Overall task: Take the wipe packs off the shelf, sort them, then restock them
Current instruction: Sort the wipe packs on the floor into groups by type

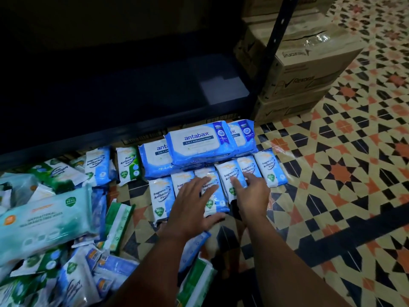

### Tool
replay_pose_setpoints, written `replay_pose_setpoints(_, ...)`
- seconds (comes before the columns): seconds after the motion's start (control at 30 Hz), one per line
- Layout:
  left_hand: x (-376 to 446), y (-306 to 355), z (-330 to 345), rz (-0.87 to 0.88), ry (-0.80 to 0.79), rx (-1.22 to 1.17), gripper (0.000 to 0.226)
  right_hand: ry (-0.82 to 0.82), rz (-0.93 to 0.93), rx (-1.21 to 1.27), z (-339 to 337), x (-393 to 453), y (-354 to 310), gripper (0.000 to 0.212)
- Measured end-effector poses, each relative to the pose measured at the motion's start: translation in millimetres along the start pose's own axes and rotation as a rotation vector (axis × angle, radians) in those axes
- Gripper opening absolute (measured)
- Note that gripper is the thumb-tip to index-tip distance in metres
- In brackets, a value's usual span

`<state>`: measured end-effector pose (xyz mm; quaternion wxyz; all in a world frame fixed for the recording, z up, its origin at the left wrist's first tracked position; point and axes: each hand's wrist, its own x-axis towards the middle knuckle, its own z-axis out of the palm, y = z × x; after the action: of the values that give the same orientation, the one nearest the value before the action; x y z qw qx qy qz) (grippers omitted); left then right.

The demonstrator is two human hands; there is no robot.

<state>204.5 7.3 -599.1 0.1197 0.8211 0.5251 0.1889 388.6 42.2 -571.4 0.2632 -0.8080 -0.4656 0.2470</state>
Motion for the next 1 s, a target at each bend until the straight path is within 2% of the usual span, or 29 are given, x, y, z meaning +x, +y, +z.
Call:
replay_pose_setpoints(0.1, -0.2, -5.0, 5.0, 0.014, -0.017, 0.068, 0.074, -0.017, -0.003, 0.03, -1.8, -1.4, -1.7, 0.054)
replay_pose_setpoints(0.5, 17.9, 11.5, 7.1, -0.194, 0.024, 0.189, 0.075, -0.081, -0.044, 0.038, 8.1, 10.0, -1.4, 0.04)
replay_pose_setpoints(0.7, 18.1, 0.5, 14.4, -0.092, 0.057, 0.092, 0.075, -0.102, -0.042, 0.054, 7.3, 6.9, 0.4, 0.042)
replay_pose_setpoints(0.83, 18.1, 1.8, 9.4, -0.11, -0.015, 0.087, 0.076, -0.136, -0.023, 0.069, 5.4, 8.9, 1.4, 0.045)
replay_pose_setpoints(0.93, 10.3, 2.8, -5.0, -0.119, 0.046, 0.167, 0.071, -0.079, -0.019, -0.058, -4.7, 7.7, -1.4, 0.048)
replay_pose_setpoints(1.0, 1.5, 2.0, -17.6, -0.24, 0.11, 0.228, 0.07, -0.012, 0.041, -0.153, -14.1, 9.1, -2.4, 0.047)
